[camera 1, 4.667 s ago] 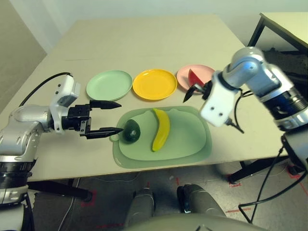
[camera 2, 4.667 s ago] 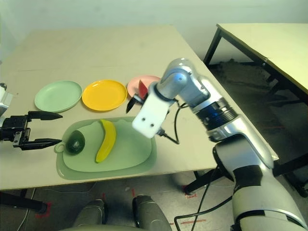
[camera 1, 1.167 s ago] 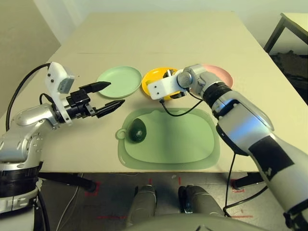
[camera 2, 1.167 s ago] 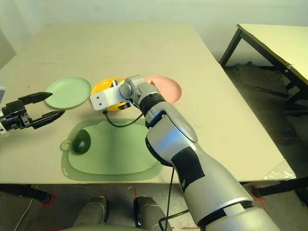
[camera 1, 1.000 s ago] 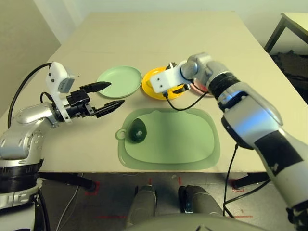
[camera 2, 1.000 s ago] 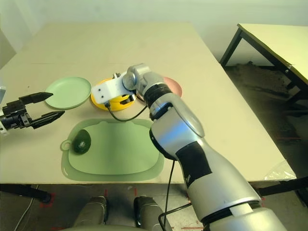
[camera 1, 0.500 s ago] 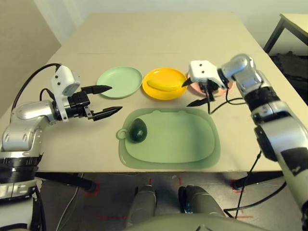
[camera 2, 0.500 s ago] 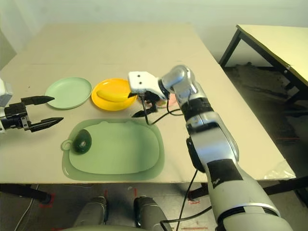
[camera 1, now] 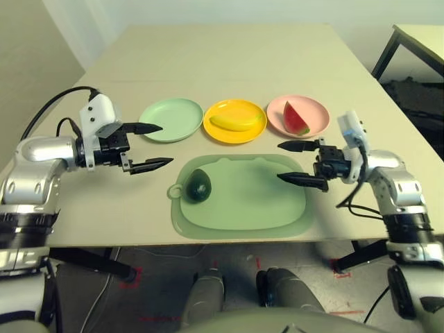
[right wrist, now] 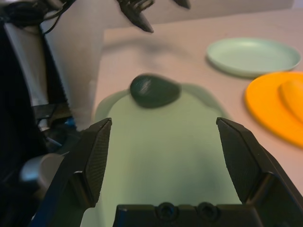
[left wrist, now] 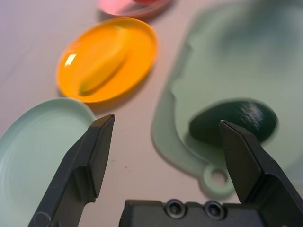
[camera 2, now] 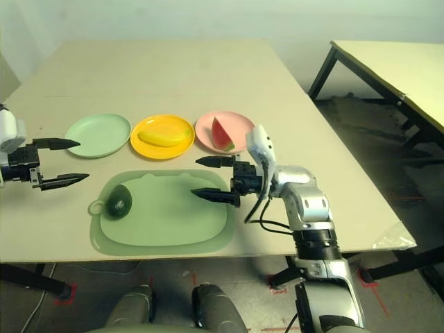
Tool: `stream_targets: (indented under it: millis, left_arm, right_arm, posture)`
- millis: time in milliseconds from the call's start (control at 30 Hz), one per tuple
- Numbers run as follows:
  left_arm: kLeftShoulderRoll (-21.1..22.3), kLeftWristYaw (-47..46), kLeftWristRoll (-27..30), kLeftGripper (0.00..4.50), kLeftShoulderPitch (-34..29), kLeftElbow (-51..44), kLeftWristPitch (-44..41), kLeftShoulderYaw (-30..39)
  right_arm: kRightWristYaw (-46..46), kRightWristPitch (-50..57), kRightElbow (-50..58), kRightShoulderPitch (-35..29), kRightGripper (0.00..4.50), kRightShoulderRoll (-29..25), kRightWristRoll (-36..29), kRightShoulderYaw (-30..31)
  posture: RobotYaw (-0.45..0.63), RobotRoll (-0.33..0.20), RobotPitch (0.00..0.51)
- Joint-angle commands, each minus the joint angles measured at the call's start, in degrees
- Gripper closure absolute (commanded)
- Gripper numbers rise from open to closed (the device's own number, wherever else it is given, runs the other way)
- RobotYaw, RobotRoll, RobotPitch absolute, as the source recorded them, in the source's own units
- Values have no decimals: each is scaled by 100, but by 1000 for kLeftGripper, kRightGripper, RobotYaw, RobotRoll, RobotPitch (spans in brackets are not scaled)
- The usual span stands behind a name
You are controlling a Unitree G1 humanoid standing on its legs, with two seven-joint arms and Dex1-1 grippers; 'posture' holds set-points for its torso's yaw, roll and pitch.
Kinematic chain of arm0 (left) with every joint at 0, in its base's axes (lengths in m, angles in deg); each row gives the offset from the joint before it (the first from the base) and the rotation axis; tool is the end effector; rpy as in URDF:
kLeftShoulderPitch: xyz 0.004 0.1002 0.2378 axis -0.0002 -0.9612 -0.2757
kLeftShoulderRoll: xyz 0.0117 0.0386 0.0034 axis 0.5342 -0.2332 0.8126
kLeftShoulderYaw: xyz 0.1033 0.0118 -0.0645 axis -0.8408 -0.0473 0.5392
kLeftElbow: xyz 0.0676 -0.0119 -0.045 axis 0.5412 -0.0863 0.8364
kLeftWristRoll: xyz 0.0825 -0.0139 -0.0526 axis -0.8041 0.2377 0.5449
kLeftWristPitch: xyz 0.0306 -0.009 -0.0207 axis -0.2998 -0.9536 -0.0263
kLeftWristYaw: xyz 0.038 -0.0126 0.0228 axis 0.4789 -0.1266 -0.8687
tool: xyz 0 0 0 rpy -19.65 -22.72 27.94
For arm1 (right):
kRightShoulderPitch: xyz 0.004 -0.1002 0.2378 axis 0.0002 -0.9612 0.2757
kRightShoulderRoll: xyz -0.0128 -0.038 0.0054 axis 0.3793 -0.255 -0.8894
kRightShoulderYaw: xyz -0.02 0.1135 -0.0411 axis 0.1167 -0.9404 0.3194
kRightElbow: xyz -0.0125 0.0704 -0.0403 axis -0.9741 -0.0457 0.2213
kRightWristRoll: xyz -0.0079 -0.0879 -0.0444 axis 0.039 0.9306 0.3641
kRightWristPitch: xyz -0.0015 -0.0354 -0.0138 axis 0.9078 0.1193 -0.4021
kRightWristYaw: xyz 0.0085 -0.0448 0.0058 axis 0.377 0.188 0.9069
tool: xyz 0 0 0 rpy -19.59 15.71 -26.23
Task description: Place the fruits into color-matched plates.
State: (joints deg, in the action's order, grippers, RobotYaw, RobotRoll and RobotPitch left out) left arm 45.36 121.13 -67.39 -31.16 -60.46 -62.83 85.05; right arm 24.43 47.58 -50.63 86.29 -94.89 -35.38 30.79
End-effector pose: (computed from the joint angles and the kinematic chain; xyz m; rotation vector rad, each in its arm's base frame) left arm 0.2627 0.3315 0.2096 0.7138 0.1567 -1.1178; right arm 0.2645 -0.2397 0.1102 -0.0781 0.0287 1.4361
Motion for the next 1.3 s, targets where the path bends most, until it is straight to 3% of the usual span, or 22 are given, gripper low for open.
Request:
stream_targets:
  millis: [33, 133, 400, 567, 767, 1100, 1300]
  left_arm:
    - [112, 548, -345, 0, 194, 146, 753, -405]
    - [335, 1173, -639, 0, 374, 257, 1691, -902]
    - [968, 1318, -333, 0, 1274, 347, 2832, -2651]
    - [885, 1318, -98, 0, 1862, 572, 2983, -3309]
    - [828, 1318, 132, 0, 2134, 659, 3024, -3777]
    - [651, 1318, 256, 0, 2420, 663, 3244, -4587]
    - [334, 1318, 103, 0, 2808, 1021, 3516, -4957]
  right_arm:
    - [-147, -380, 51, -96, 63, -48, -103, -66]
    - [-342, -619, -38, -63, 63, 9, -197, -174]
    - [-199, -962, -64, -191, 63, -66, -406, -60]
    - [-49, -1228, 41, -459, 63, -84, -409, 74]
    - [-140, -1287, 252, -704, 63, -75, -400, 201]
    - [-226, -1312, 231, -711, 63, -95, -365, 339]
    - [-274, -1354, 193, -696, 63, -134, -277, 437]
  posture:
    - [33, 0, 111]
    - [25, 0, 112]
    - [0, 0, 106]
    - [-14, 0, 102]
    - [-18, 0, 101]
    - [-14, 0, 99]
    - [-24, 0, 99]
